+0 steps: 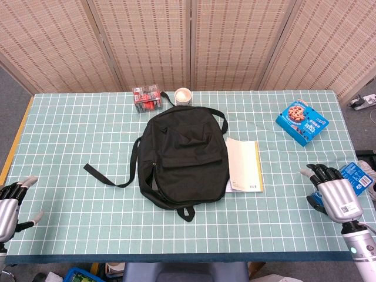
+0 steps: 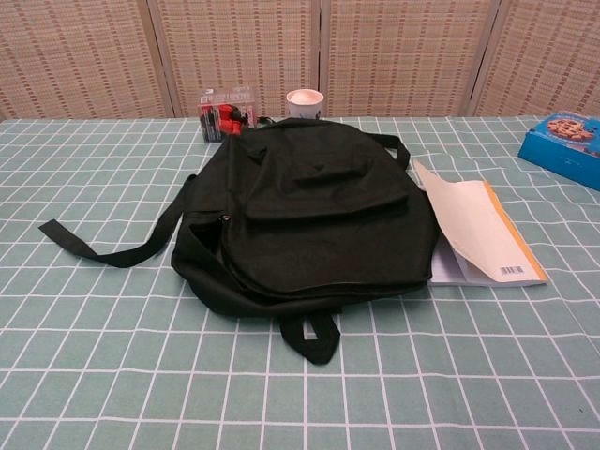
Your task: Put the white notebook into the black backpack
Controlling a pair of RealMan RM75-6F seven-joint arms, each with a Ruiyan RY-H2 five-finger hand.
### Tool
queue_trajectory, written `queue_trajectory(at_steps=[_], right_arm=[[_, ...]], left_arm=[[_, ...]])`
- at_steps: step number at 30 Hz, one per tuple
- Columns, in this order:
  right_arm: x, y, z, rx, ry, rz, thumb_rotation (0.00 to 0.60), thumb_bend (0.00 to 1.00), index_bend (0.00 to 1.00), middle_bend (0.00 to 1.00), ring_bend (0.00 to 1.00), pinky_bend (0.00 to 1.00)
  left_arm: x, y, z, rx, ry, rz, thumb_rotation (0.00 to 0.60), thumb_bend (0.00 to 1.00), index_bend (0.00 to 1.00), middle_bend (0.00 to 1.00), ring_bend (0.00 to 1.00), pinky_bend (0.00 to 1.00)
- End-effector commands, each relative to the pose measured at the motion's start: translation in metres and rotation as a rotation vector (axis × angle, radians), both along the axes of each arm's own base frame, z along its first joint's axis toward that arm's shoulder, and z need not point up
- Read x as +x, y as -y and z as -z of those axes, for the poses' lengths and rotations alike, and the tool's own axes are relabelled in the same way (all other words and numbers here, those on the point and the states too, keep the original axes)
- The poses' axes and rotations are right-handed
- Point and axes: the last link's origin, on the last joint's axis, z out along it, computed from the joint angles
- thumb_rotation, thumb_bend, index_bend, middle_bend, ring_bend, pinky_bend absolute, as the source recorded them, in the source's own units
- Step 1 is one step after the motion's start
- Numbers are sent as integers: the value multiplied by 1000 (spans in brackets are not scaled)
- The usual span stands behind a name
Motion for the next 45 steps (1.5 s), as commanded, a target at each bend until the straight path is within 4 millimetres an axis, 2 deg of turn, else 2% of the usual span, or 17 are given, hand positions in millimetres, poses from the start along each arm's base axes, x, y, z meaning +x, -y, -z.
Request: queue_trajectory(at_steps=[1,9,19,24,27,31,45], right_arm=[[3,5,5,23,-7,-18,600,206,249,204,163,251],[5,25,23,83,-138,-87,600,206,207,180,155,251],[-13,64,69,173,-196,-136,600,114,197,168,121,251],[-19,77,93,202,-178,-137,600,90,213,169,121,251],[-23,83,105,214,-184,-144,600,72,243,168,121,242],[-23,89,119,213,-174,-148,600,65,248,168,121,172],[-17,110,150,237,-162,-171,600,61,253,167,113,158]], left_arm=[[0,0,0,-1,-1,-1,600,230,193,167,161,150],[-1,1,-3,7,1,-6,600,231,193,167,161,150],[1,3,-4,13,-1,-5,600,231,193,167,160,151],[1,4,-5,17,-4,-9,600,230,193,167,161,150],[1,5,-6,20,-4,-12,600,231,193,167,161,151],[0,6,-5,14,-8,-17,600,231,193,167,160,150],[-2,4,-3,2,-12,-30,600,230,193,166,161,150]])
